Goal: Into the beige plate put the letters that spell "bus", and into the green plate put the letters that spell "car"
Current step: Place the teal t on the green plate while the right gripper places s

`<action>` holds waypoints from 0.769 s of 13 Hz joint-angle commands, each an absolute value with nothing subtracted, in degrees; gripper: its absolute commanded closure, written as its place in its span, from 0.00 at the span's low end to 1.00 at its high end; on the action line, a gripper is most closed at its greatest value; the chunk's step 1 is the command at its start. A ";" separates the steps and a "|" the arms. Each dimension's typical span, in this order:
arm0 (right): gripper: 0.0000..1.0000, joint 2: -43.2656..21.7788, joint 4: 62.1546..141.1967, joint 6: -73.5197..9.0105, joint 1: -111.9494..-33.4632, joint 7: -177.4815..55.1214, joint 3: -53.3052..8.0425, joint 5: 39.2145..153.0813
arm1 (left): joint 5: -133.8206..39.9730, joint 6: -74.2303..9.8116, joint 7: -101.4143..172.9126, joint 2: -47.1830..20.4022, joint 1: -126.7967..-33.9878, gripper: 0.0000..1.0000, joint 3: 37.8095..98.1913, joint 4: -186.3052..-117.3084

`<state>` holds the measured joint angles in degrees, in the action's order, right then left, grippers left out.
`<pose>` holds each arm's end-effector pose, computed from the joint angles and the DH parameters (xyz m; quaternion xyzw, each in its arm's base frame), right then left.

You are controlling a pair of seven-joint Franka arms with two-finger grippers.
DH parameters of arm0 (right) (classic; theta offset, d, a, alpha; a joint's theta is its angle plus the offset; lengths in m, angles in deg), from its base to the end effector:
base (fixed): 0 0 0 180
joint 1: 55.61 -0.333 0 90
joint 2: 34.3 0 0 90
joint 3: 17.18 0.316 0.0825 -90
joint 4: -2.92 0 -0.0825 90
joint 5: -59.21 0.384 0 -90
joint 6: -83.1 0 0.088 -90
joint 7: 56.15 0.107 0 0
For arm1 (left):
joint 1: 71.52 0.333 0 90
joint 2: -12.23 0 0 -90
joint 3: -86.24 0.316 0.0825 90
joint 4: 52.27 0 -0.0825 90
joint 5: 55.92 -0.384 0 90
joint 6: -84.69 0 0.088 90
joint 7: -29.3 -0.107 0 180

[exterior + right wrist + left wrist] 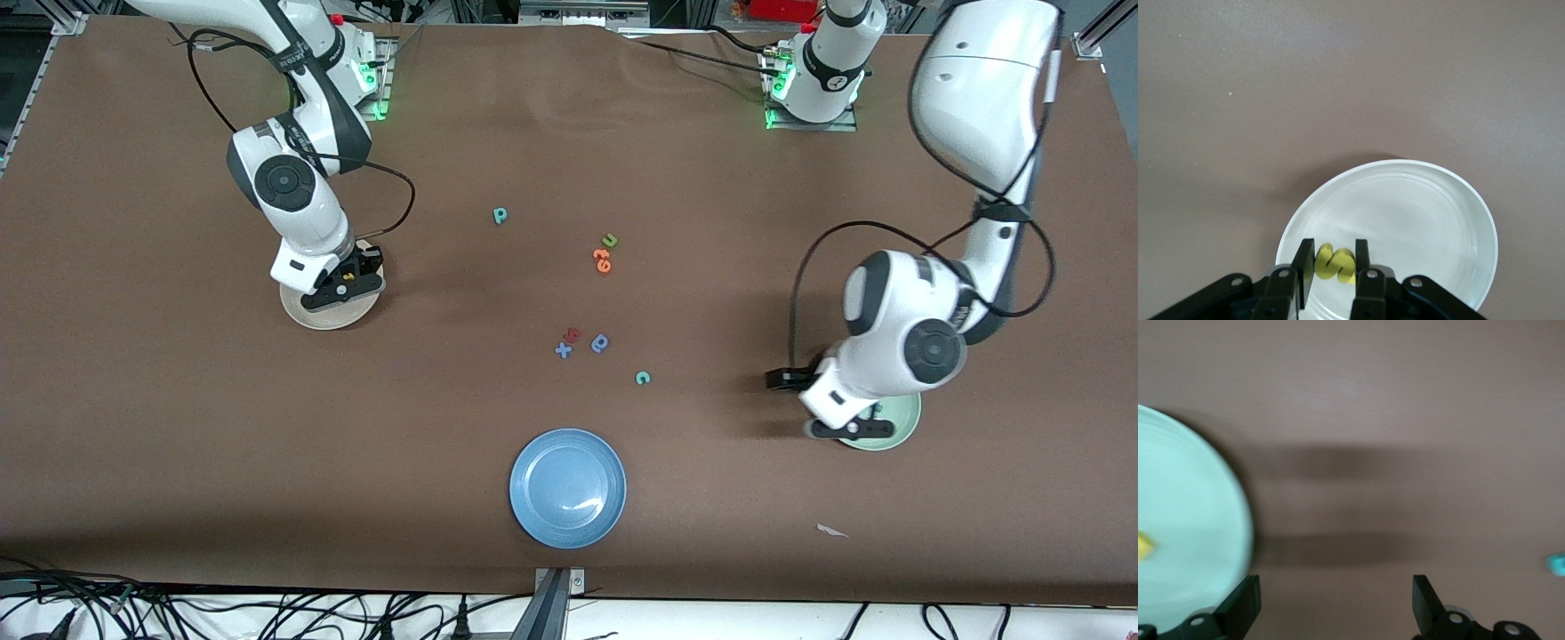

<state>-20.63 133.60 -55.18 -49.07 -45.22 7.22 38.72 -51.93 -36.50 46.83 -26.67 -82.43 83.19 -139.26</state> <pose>0.4986 0.1611 0.2521 0.9783 0.1938 -0.0185 0.0710 0.6811 -0.1667 0.2557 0.9966 0.0555 -0.0516 0.0332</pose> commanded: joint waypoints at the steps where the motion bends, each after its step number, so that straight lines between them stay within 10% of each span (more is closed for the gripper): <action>1: 0.41 -21.55 134.58 -54.80 -48.49 -45.87 7.78 39.18 | -50.73 -35.81 60.54 -32.49 -89.25 0.00 84.13 -131.39; 10: 0.30 -19.18 136.07 -58.57 -57.78 -18.32 11.38 39.26 | -51.17 -39.66 82.02 -42.26 -100.43 0.02 87.38 -121.88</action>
<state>-19.68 135.54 -56.55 -53.74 -26.18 11.03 38.88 -51.88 -39.06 79.67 -40.70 -98.96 85.89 -124.30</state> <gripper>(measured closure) 0.300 0.000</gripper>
